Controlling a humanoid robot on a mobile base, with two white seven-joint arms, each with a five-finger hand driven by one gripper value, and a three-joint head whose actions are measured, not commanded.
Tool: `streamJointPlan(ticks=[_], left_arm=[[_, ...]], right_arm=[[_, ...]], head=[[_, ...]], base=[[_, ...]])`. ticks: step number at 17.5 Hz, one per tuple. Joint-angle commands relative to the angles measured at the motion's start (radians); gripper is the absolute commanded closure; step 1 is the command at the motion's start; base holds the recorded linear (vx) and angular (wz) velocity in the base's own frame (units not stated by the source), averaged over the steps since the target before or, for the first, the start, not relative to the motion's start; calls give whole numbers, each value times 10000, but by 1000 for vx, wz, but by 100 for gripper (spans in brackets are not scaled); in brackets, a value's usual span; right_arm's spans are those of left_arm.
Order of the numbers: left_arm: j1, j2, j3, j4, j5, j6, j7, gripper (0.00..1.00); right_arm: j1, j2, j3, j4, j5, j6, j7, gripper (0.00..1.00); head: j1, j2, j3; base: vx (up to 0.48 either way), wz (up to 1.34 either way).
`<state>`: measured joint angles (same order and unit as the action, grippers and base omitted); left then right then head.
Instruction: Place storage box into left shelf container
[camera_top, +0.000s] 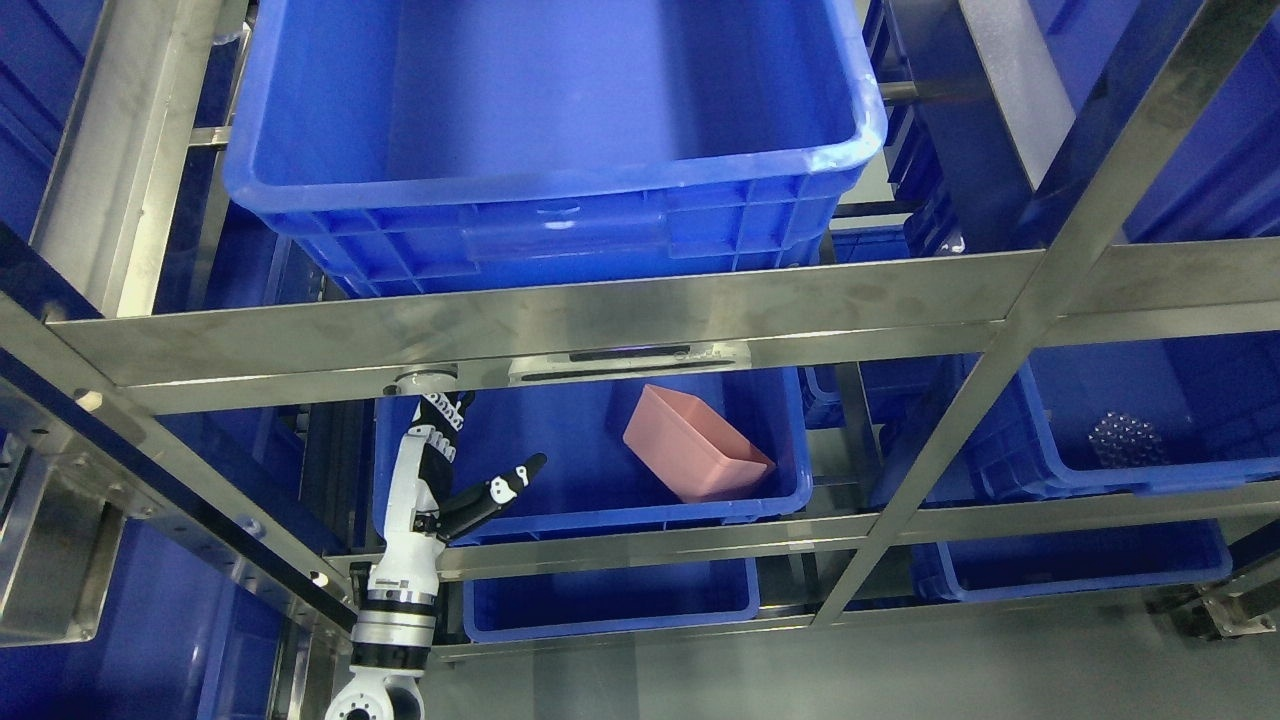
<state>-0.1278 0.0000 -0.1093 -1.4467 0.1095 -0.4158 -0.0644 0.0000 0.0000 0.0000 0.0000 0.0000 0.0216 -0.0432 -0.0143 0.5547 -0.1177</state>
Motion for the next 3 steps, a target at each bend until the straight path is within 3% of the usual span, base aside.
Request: streamJointPlan(ticks=[1, 3], left_arm=[[602, 175, 50, -1487, 40, -45, 0, 0], [679, 175, 50, -1487, 40, -45, -15, 0]], right_arm=[[92, -175, -46, -175, 15, -2, 2, 0], [92, -175, -31, -175, 15, -2, 2, 0]], head=[[0, 0, 0], [0, 0, 0]], base=[[0, 0], [0, 0]])
